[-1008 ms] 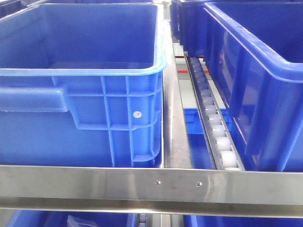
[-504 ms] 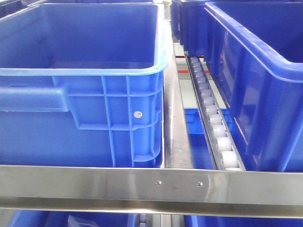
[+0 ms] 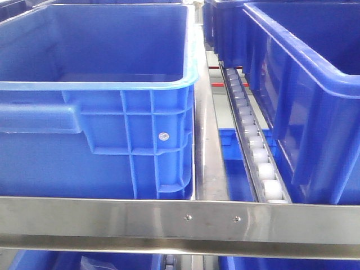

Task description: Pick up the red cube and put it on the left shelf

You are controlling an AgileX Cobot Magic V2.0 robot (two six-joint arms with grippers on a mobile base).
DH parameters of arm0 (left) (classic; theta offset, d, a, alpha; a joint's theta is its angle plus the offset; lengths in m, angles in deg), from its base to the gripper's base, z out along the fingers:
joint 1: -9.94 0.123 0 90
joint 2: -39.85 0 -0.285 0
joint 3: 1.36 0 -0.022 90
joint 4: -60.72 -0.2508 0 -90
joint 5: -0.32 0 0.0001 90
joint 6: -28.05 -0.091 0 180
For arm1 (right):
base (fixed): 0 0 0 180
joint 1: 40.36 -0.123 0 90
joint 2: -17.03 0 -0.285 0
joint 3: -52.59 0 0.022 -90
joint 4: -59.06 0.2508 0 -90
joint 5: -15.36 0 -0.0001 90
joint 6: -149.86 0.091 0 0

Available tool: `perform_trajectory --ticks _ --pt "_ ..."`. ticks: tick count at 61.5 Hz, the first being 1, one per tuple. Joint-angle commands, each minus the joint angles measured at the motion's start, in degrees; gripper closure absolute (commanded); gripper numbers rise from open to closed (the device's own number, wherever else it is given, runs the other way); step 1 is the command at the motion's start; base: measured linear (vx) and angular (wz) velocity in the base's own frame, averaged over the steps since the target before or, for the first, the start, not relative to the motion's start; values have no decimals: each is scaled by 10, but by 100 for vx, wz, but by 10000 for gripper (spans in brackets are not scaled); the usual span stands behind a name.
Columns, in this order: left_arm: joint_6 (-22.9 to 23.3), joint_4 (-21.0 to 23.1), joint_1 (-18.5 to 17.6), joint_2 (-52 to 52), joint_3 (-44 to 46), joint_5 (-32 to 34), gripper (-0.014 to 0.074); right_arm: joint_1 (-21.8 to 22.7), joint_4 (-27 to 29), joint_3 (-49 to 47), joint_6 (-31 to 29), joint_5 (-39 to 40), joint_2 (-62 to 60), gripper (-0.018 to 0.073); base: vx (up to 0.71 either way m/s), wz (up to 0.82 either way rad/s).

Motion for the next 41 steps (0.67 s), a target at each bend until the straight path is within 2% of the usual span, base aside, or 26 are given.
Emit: perform_trajectory --ticks 1,41 --pt "-1 3 -2 -5 -13 48 491 2 18 -14 -29 53 -9 510 0 0" --pt "-1 3 -2 -5 -13 48 491 2 18 -14 -29 51 -9 510 0 0"
